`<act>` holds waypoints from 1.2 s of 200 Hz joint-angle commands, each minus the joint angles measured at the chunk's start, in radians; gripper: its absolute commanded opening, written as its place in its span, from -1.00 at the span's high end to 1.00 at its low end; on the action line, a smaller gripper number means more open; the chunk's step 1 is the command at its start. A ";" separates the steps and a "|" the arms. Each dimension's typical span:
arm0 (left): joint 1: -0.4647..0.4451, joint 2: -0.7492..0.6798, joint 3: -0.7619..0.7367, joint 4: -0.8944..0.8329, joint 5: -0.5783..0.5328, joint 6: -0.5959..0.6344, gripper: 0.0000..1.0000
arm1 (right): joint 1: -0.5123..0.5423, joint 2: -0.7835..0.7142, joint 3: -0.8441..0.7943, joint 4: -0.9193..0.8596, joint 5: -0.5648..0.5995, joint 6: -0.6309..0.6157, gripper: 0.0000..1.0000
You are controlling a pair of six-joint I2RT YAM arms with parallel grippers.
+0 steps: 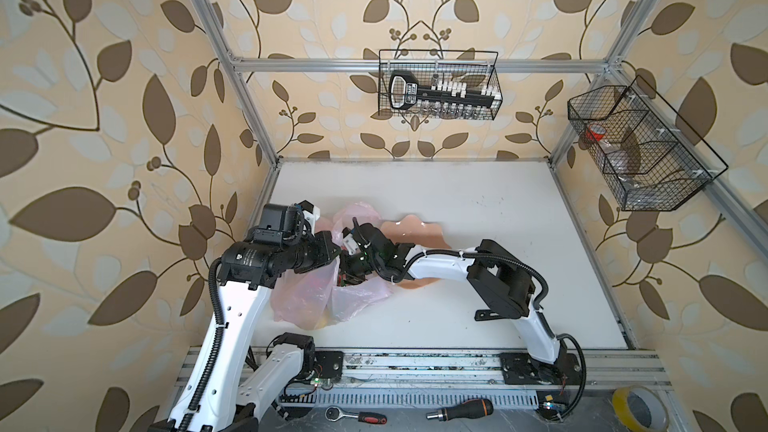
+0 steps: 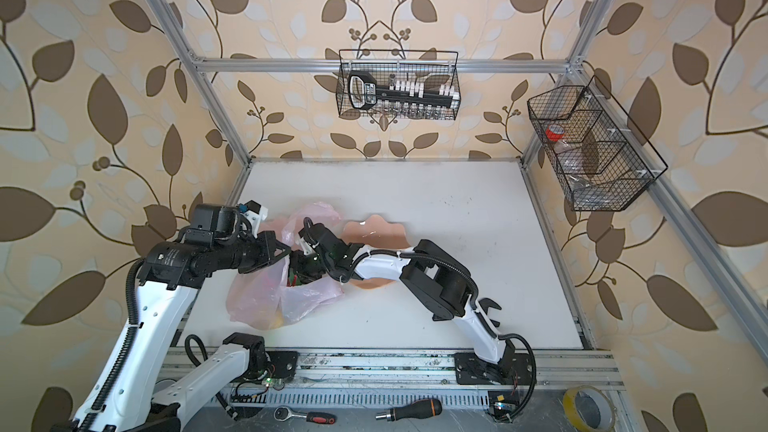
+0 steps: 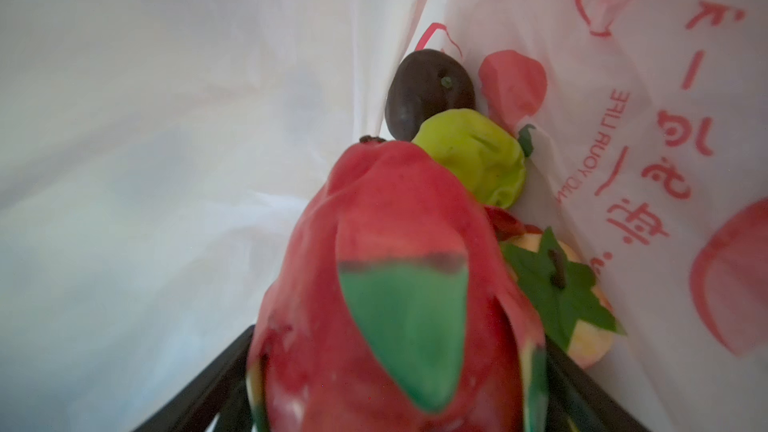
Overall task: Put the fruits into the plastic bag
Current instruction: 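Open the right gripper to release the dragon fruit inside the bag, then raise the open right gripper out of the bag toward the plate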
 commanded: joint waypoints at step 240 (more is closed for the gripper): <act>-0.007 -0.078 -0.032 -0.060 -0.065 0.002 1.00 | -0.082 -0.129 -0.055 0.012 -0.083 -0.091 -1.00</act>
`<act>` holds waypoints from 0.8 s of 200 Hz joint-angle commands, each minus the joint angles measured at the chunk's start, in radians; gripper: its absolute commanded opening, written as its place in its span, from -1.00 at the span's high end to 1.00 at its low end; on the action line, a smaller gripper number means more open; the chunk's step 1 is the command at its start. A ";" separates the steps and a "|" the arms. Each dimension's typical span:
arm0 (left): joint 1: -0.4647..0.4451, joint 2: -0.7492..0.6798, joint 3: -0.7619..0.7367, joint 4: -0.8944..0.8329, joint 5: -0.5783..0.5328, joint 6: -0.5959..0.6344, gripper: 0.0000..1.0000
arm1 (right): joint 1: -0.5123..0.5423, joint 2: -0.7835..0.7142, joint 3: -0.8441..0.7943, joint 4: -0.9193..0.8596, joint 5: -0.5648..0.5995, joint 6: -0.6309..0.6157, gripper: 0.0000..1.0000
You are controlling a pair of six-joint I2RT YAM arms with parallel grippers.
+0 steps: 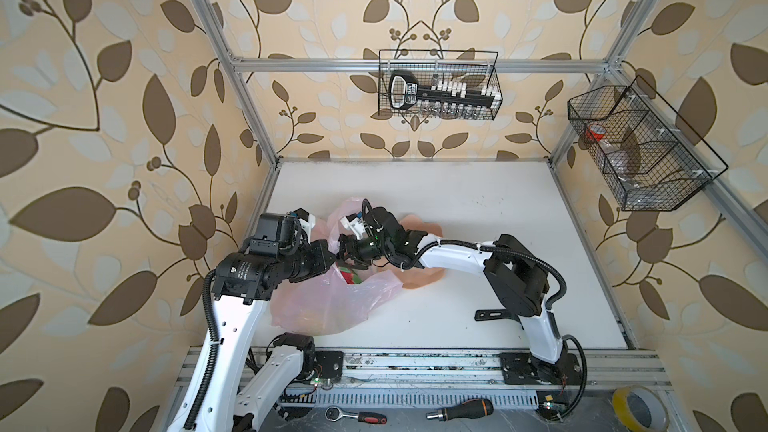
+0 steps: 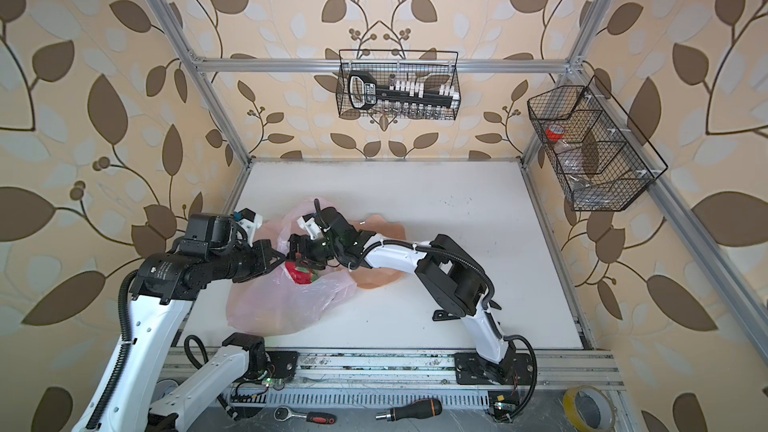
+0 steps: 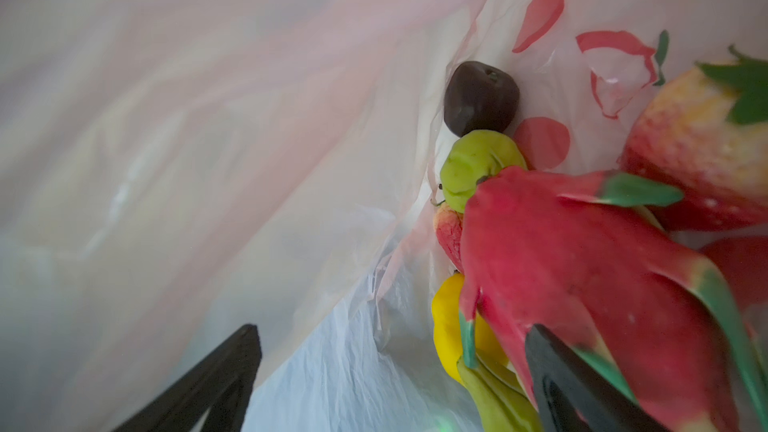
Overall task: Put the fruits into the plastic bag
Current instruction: 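Raise the open right gripper out of the bag toward the plate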
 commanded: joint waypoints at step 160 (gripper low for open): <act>-0.007 -0.003 -0.016 0.001 -0.008 0.010 1.00 | -0.133 -0.347 -0.103 -0.722 0.448 -0.465 -1.00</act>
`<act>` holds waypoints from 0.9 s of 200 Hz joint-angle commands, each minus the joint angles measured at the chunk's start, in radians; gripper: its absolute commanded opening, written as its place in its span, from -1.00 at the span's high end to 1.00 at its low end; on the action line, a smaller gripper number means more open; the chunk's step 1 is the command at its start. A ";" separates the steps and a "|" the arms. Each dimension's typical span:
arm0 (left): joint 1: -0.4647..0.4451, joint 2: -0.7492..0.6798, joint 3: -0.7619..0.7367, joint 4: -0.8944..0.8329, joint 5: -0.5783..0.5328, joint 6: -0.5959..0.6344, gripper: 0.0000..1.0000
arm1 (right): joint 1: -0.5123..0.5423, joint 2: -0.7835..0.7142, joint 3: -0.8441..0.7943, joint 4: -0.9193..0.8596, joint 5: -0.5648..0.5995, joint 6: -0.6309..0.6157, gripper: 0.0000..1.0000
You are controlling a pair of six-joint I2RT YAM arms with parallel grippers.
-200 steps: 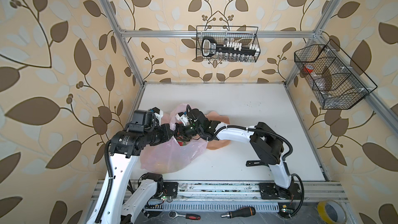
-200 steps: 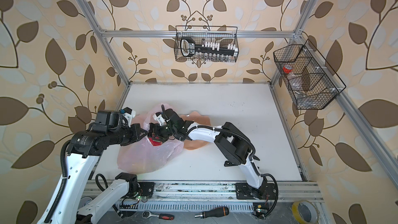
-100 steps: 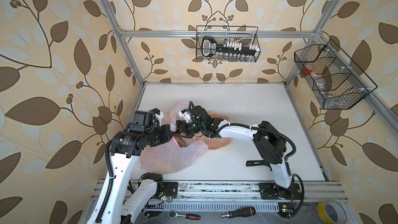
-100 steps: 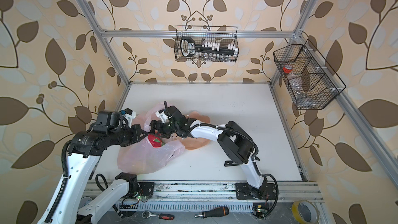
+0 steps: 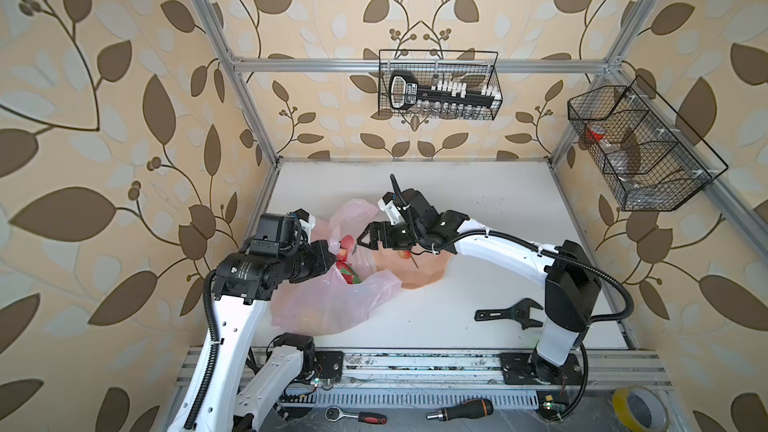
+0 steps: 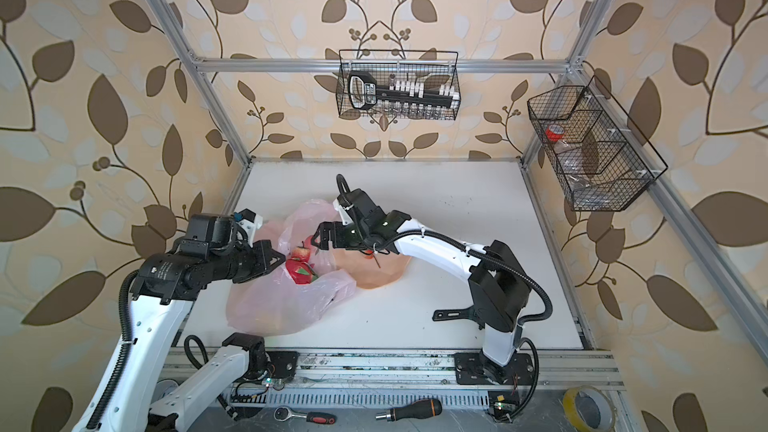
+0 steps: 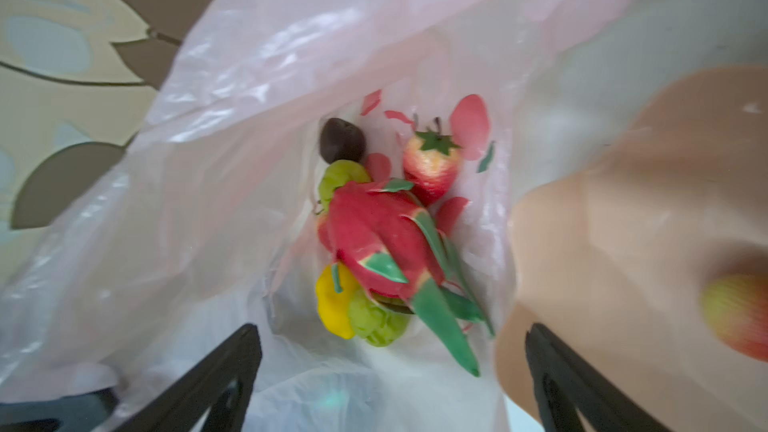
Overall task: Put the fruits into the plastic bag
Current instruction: 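Raise the open right gripper out of the bag toward the plate, then lower the right gripper onto the red lychee and close on it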
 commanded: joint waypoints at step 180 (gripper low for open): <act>-0.008 -0.007 -0.007 -0.009 -0.003 0.014 1.00 | -0.045 0.184 0.048 -0.327 0.334 -0.372 -0.35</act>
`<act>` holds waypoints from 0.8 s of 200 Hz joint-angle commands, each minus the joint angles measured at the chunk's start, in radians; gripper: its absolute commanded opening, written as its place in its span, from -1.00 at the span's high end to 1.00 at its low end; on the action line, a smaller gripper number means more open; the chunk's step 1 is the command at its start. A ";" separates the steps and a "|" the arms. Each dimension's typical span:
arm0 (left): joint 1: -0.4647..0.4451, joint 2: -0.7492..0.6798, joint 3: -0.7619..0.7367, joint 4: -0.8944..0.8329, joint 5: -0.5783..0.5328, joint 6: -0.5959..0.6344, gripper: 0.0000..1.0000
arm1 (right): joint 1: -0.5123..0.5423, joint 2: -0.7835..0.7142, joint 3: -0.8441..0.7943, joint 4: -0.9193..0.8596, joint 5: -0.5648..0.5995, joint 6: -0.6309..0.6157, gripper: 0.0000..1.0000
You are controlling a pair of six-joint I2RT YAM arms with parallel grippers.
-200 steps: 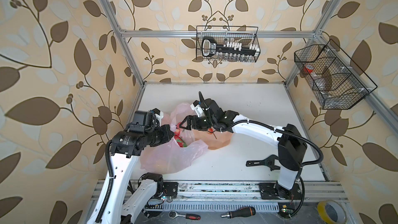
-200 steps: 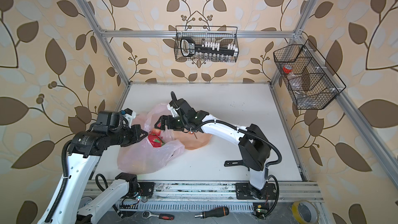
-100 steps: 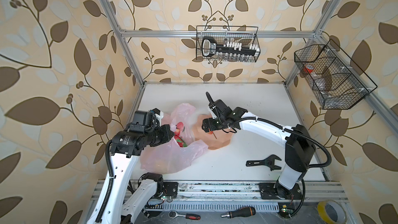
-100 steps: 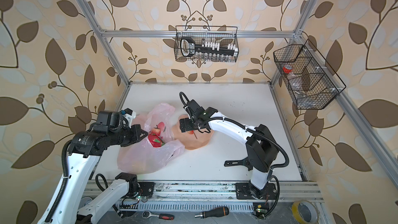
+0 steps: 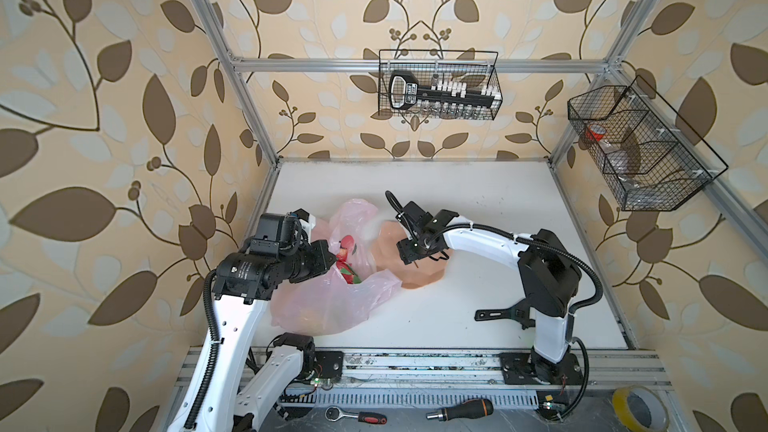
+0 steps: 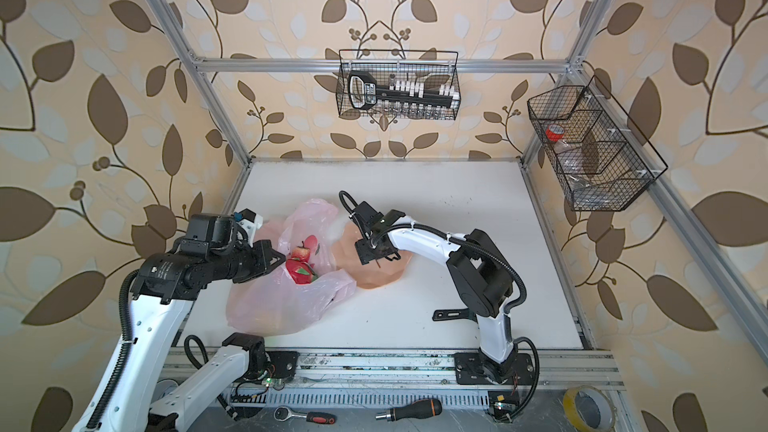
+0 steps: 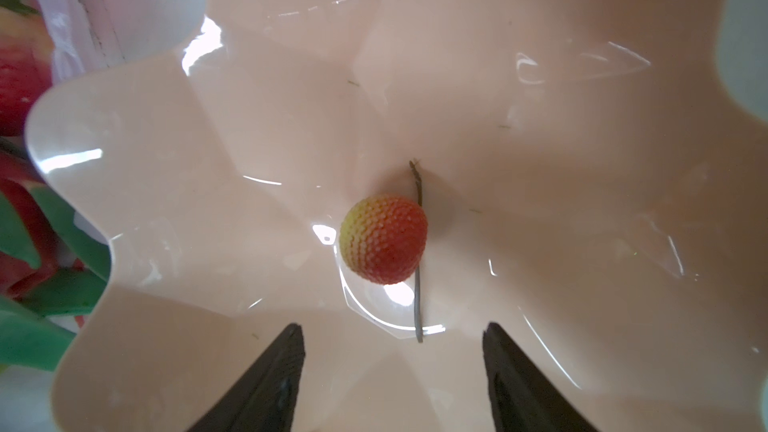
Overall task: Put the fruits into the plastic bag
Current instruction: 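Lower the right gripper onto the red lychee and close on it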
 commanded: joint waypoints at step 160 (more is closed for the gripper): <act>-0.008 -0.018 -0.008 -0.015 -0.004 0.010 1.00 | 0.001 0.153 0.111 0.028 -0.025 -0.027 -0.02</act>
